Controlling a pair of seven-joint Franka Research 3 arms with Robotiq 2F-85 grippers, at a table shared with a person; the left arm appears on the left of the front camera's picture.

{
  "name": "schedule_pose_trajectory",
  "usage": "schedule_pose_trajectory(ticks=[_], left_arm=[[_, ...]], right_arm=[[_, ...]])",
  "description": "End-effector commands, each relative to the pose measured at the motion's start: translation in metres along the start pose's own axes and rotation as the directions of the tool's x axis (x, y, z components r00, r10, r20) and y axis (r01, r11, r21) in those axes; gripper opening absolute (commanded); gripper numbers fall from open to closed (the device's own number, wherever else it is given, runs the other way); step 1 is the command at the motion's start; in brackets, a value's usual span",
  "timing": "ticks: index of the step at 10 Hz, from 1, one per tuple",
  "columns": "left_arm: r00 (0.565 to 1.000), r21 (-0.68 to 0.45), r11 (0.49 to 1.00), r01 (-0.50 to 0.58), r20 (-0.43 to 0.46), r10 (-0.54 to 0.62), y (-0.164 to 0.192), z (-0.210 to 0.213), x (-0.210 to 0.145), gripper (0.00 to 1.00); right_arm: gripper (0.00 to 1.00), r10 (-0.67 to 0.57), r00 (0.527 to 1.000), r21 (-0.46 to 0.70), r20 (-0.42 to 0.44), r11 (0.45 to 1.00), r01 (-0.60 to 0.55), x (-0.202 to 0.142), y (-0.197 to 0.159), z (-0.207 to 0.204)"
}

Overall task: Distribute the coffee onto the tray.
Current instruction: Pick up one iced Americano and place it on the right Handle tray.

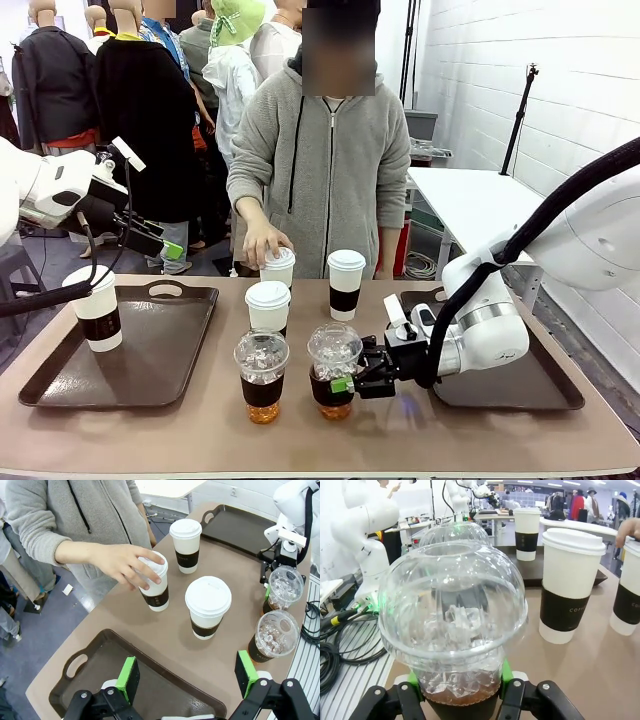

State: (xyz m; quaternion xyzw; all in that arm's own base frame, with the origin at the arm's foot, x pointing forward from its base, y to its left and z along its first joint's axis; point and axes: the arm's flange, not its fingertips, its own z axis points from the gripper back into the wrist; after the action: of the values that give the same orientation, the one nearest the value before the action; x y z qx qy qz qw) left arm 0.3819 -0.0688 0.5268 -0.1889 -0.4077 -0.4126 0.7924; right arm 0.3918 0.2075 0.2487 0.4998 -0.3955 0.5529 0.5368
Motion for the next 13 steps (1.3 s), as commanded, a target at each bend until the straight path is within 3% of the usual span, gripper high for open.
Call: schedule_pose_trajectory(ticks=[1, 5, 10, 13], left_arm=[[1.000, -0.016, 1.000, 0.010, 0.011, -0.010, 0.003, -0.001, -0.002, 1.00], [1.000, -0.016, 1.000, 0.010, 0.011, -0.010, 0.003, -0.001, -0.002, 1.00], [1.000, -0.016, 1.000, 0.010, 0.011, -0.010, 0.003, -0.001, -0.002, 1.00], [1.000, -0.016, 1.000, 0.010, 0.011, -0.010, 0.003, -0.001, -0.002, 1.00]], right_arm=[[0.64, 0.021, 1.000, -0.027, 0.015, 0.999, -0.021, 0.027, 0.004, 0.018], [0.64, 0.098, 0.995, -0.118, -0.016, 0.988, -0.099, 0.064, 0.013, 0.102], [0.64, 0.126, 0.991, -0.149, -0.034, 0.980, -0.130, 0.076, 0.024, 0.200], [0.64, 0.129, 0.990, -0.162, -0.064, 0.977, -0.138, 0.065, 0.027, 0.203]])
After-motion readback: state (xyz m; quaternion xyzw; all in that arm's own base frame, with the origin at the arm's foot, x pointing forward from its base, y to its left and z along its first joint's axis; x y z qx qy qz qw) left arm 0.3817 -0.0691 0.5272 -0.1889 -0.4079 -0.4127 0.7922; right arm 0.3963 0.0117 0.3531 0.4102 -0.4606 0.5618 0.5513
